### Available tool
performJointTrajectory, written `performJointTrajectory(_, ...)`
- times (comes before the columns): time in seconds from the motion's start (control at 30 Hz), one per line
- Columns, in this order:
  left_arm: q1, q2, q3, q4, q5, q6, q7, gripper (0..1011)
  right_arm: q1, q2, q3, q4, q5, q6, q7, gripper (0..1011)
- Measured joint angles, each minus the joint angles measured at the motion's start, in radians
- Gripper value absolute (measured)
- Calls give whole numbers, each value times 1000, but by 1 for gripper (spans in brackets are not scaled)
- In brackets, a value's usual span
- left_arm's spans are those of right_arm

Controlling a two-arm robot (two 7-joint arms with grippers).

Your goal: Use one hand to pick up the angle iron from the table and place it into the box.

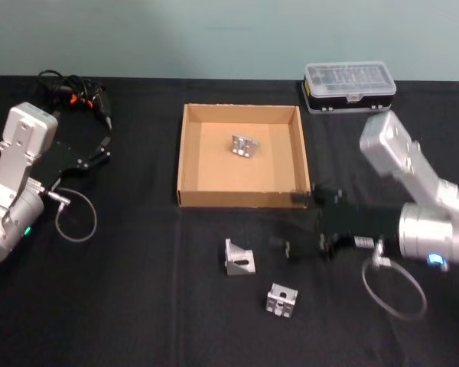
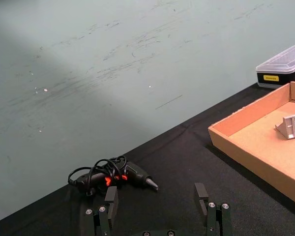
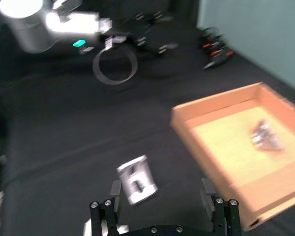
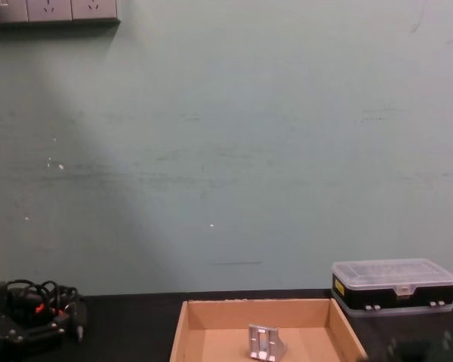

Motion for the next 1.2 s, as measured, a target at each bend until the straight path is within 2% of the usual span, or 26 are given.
performJointTrajectory(0.17,0,0,0,0,0,0,0,1011,-27,52,-36,-24,-4,-19,33,1003)
performJointTrajectory(0.27,0,0,0,0,0,0,0,1011,-33,68,-48,-35,-7,-18,36,1002)
performJointTrajectory(0.6,0,0,0,0,0,0,0,1011,-64,117,-76,-91,-6,-6,8,1003)
performJointTrajectory(0.8,0,0,0,0,0,0,0,1011,-73,131,-89,-113,-13,13,-24,1003)
performJointTrajectory(1.2,0,0,0,0,0,0,0,1011,-60,118,-137,-131,-59,134,-69,1003)
